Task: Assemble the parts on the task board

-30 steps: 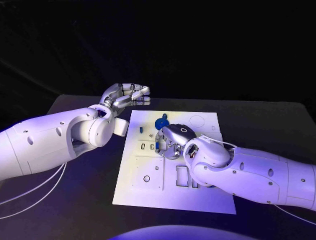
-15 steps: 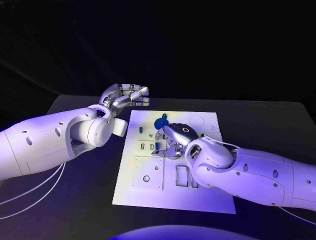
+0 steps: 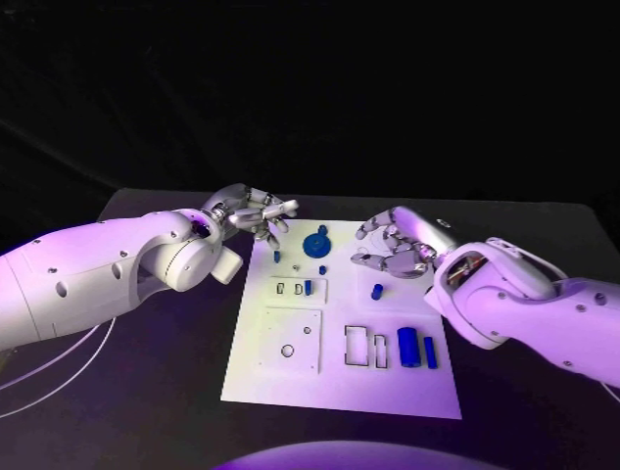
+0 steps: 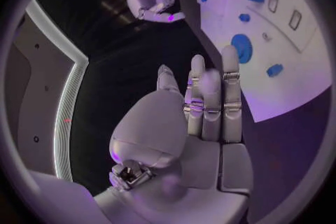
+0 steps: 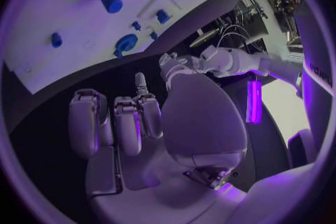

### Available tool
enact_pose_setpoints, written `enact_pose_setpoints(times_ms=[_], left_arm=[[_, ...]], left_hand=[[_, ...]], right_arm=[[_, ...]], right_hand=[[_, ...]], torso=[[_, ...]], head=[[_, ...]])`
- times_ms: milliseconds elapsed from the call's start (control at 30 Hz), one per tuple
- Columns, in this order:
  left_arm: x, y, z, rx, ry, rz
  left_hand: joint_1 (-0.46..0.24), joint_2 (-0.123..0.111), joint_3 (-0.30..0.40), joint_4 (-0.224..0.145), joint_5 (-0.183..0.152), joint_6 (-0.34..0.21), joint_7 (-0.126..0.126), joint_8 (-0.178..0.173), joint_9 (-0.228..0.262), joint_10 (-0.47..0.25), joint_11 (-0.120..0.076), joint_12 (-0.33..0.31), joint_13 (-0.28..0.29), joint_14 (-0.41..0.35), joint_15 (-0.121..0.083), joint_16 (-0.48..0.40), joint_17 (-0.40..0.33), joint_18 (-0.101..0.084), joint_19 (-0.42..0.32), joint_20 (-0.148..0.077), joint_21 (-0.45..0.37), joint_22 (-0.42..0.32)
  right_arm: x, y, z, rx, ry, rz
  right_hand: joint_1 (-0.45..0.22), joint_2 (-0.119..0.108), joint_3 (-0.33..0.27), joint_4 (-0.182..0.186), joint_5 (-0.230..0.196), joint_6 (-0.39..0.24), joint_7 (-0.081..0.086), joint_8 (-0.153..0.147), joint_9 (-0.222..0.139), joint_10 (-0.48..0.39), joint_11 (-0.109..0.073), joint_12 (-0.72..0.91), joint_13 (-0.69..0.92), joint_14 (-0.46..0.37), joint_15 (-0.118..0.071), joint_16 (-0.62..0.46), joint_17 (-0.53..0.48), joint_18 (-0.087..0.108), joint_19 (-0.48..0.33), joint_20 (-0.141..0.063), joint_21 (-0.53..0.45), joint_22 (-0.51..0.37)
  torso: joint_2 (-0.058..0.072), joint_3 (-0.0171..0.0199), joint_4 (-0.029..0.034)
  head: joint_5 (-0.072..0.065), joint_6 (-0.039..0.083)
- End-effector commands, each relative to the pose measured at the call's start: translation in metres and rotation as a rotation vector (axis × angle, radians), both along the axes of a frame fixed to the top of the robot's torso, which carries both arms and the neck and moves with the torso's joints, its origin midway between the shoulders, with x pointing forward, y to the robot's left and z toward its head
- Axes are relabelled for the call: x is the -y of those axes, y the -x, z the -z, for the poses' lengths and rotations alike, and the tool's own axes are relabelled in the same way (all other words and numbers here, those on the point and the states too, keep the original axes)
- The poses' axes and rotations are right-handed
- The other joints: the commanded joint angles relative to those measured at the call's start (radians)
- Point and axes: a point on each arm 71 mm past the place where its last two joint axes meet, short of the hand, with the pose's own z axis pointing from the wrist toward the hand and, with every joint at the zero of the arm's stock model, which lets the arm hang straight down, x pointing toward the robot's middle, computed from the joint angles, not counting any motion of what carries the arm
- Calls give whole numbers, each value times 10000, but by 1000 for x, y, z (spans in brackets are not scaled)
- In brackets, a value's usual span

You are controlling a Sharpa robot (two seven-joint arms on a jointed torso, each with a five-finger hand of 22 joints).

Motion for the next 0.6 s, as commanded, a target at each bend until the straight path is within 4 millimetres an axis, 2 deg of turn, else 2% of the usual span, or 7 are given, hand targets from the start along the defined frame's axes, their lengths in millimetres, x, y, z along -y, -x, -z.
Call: enact_pose_setpoints(times_ms=[33,133,167,233,300,400,600], left_arm=[[7,8,15,-1029,-3415,1486],[10,11,19,-1377,-4442,1873],[11,11,21,-1481,-4767,1978],[15,11,23,-1673,-5291,2102],[18,11,25,-1822,-5643,2107],[23,11,28,-2051,-6098,2194],[38,12,32,-2310,-6708,2472]], left_hand=[[-279,-10,-274,13,32,80,-86,202,577,-259,-88,1113,1182,621,-95,2188,1905,-222,189,-101,2250,2612],[-586,81,-259,41,110,90,-178,435,1227,-390,-225,2207,2272,1036,-176,3126,3040,-429,584,-173,3772,4633],[-705,115,-268,46,91,135,-238,528,1442,-112,-252,3247,3252,1143,-220,3374,3367,-519,799,-200,4203,5271],[-748,136,-265,54,174,209,-302,677,1808,275,-319,4730,4671,1219,-266,3558,3619,-629,1053,-247,4706,6042],[-782,113,-266,35,314,94,-327,735,2148,427,-327,5602,5523,1219,-278,3558,3619,-670,1119,-276,4923,6380],[-906,133,-267,54,382,34,-321,789,2418,605,-338,6369,6249,1219,-277,3558,3619,-702,1165,-269,5065,6619],[-1160,162,-271,62,229,67,-358,906,2728,680,-364,6837,6699,1219,-299,3558,3619,-762,1321,-281,5287,7011]], right_arm=[[14,1,-8,-855,-1430,262],[27,0,-13,-922,-1498,535],[32,-1,-14,-949,-1499,636],[38,-3,-14,-1015,-1472,817],[43,-4,-15,-1080,-1433,949],[48,-6,-14,-1154,-1364,1116],[54,-10,-12,-1274,-1192,1345]], right_hand=[[4,-6,22,48,-45,81,-15,52,11,-75,9,-77,1017,1042,68,40,2631,21,-6,52,-48,1637],[7,4,42,44,52,92,-19,62,26,-90,5,-91,1003,1042,66,40,2631,21,-5,51,-53,1639],[11,1,49,41,89,93,-20,64,31,-95,4,-96,996,1042,65,40,2631,21,-7,51,-58,1637],[26,-10,73,34,210,92,-22,68,47,-103,2,-104,988,1042,62,40,2631,21,-5,48,-64,1639],[26,-14,74,34,223,90,-22,68,48,-119,2,-120,970,1042,62,40,2631,23,-10,48,-73,1635],[29,-33,81,32,299,84,-22,67,56,-125,1,-125,965,1042,61,40,2631,26,-14,46,-85,1631],[32,-55,97,32,401,79,-22,68,69,-132,0,-132,956,1042,59,40,2631,26,-13,45,-90,1633]], torso=[[-93,4,-41],[-140,17,-69],[-149,20,-72],[-171,27,-65],[-190,36,-53],[-216,53,-44],[-239,85,-50]], head=[[0,-32],[10,-58],[14,-58],[29,-72],[51,-107],[39,-149],[45,-177]])
